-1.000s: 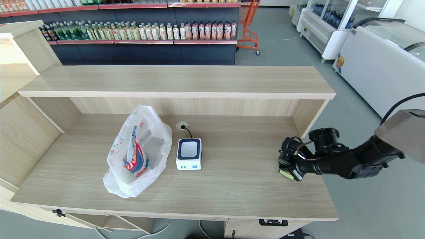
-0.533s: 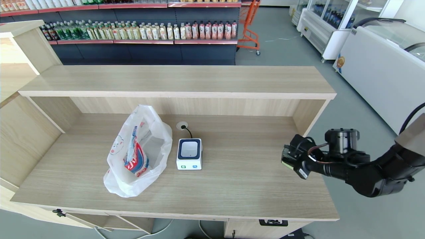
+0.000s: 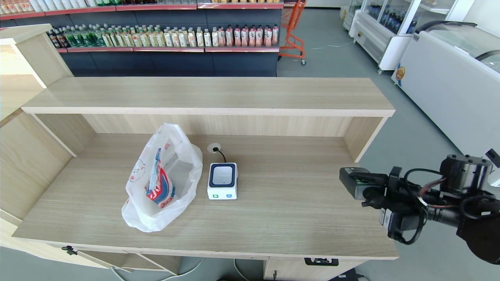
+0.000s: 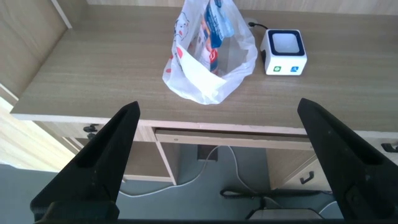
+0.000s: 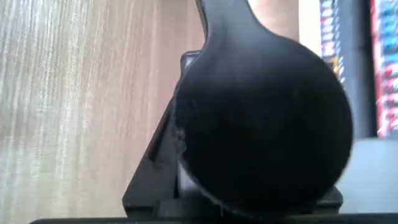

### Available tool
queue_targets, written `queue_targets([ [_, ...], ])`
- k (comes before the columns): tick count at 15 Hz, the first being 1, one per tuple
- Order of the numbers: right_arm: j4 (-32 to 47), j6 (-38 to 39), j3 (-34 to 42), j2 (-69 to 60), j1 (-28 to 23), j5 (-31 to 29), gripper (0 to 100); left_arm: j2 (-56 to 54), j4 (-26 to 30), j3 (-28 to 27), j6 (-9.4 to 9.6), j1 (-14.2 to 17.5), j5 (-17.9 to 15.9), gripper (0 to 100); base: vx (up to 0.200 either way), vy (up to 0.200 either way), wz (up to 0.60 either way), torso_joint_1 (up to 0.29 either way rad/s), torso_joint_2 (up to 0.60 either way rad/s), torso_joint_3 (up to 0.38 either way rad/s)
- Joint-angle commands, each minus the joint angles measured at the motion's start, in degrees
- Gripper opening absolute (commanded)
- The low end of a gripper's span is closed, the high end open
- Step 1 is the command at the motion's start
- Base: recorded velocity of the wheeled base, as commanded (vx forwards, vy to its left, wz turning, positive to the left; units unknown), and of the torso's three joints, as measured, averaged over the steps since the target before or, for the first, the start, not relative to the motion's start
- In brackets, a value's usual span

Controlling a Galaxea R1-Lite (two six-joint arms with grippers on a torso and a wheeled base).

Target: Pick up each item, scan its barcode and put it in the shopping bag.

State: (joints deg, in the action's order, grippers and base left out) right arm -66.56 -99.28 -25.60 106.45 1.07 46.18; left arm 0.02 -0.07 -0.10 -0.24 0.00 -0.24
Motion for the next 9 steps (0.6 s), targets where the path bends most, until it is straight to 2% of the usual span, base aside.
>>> queue_targets([
  [1, 8.5, -16.7, 0.1, -2.9, 1.9, 7.8, 0, 0.0, 0.0, 0.0, -0.02, 0.0, 0.0, 100, 0.000, 0.000, 0.00, 0.000, 0.00, 0.000],
  [2, 12.2, -24.6, 0.1, -2.9, 3.1, 10.2, 0, 0.0, 0.0, 0.0, -0.02, 0.0, 0.0, 100, 0.000, 0.000, 0.00, 0.000, 0.00, 0.000],
  [4, 14.2, -35.7, 0.1, -3.0, 5.0, 13.9, 0, 0.0, 0.0, 0.0, -0.02, 0.0, 0.0, 100, 0.000, 0.000, 0.00, 0.000, 0.00, 0.000],
  [7, 13.7, -40.6, -0.5, -3.3, 7.7, 19.7, 0, 0.0, 0.0, 0.0, -0.02, 0.0, 0.0, 100, 0.000, 0.000, 0.00, 0.000, 0.00, 0.000],
  [9, 12.6, -43.1, -1.6, -3.4, 7.9, 26.9, 0, 0.0, 0.0, 0.0, -0.02, 0.0, 0.0, 100, 0.000, 0.000, 0.00, 0.000, 0.00, 0.000],
])
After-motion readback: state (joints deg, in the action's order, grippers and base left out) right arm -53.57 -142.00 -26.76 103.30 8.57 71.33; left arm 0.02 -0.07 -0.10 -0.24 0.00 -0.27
